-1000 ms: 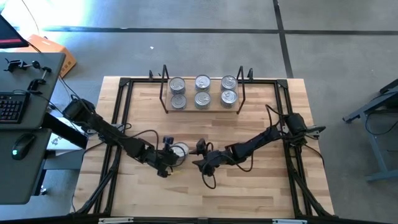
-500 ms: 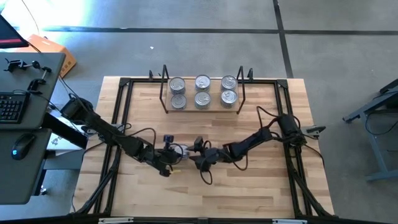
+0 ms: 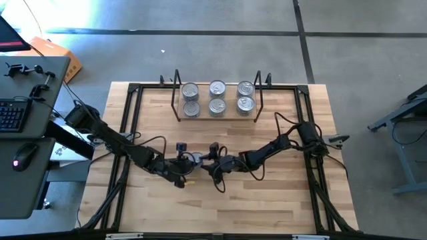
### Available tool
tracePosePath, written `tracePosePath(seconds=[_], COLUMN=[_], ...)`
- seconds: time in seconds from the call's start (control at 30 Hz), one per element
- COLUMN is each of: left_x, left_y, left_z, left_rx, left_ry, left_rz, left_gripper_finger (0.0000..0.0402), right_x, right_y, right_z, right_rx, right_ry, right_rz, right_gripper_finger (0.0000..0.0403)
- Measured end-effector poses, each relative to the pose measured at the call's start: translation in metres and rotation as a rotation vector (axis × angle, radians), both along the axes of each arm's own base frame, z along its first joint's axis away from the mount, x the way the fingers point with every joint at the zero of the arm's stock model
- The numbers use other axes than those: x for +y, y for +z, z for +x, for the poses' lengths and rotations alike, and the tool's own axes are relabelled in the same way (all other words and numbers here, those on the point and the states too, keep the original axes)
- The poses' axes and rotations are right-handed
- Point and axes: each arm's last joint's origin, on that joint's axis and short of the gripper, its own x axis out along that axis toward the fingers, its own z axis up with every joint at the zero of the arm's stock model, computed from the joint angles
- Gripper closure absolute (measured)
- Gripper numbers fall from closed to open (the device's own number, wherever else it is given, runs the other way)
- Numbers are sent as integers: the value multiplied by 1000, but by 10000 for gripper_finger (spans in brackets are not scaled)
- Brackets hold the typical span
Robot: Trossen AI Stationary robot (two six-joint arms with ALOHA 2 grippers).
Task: Stack canned seafood by type on shelf
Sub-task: Stack the blue tuna can on top of the other blue tuna can on the shelf
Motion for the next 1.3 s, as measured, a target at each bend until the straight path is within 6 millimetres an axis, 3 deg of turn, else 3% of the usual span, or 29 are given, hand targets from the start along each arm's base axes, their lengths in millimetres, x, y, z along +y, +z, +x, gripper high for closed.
tracePosePath(seconds=[0.17,0.3,0.47,0.63,0.73,0.9,1.07,1.3], left_x=[1,1,-1,1,7,23,32,40], left_y=[0,0,0,-5,-12,-20,-26,-33], left_z=[0,0,0,-5,-13,-22,-20,-11], left_rx=[-13,-13,11,113,225,339,297,163], left_ry=[25,26,-26,-119,-101,59,119,76], left_rz=[29,30,1,122,185,153,108,115], left_gripper_finger=[401,377,291,192,157,149,159,160], right_x=[0,-1,-2,-2,-1,-1,5,25], right_y=[0,-1,1,2,2,3,7,33], right_z=[0,0,1,1,1,1,-1,-20], right_rx=[3,7,-15,-30,-34,-36,-60,-22], right_ry=[-5,-4,-10,-10,-21,-22,-77,-223], right_rz=[11,11,15,20,48,56,93,85], right_gripper_finger=[279,294,282,300,309,311,311,311])
